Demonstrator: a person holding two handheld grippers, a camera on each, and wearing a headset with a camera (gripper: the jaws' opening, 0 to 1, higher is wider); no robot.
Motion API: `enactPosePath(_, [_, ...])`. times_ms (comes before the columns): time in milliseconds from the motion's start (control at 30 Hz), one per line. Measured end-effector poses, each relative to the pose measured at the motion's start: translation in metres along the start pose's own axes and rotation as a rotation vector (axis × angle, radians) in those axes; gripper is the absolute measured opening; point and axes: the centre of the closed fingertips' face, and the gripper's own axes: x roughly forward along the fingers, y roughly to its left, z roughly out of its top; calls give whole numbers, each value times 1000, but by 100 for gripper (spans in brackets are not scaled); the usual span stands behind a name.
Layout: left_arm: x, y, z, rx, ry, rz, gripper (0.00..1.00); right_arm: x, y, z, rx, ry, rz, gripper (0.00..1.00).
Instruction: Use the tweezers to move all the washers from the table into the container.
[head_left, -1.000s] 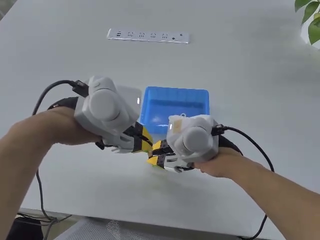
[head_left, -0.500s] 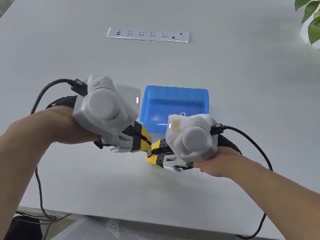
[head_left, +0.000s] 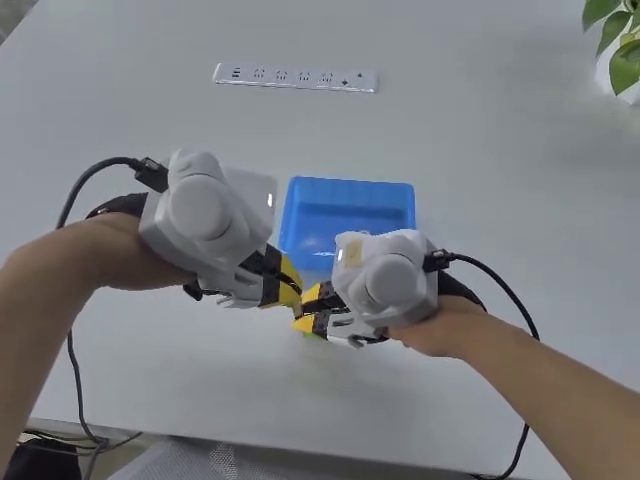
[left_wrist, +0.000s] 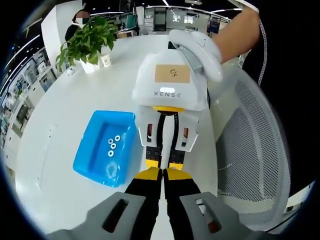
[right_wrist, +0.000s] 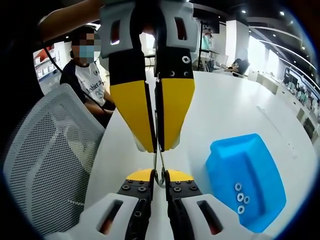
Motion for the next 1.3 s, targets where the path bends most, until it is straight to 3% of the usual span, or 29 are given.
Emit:
enactPosePath(600, [-20,4,26,25,-8,8,5,-25,-8,19,-14,-19,-29,10])
enactPosePath(1300, [-35,34,50,68,5,20,5,-48,-40,36,-16,-37,-71,10])
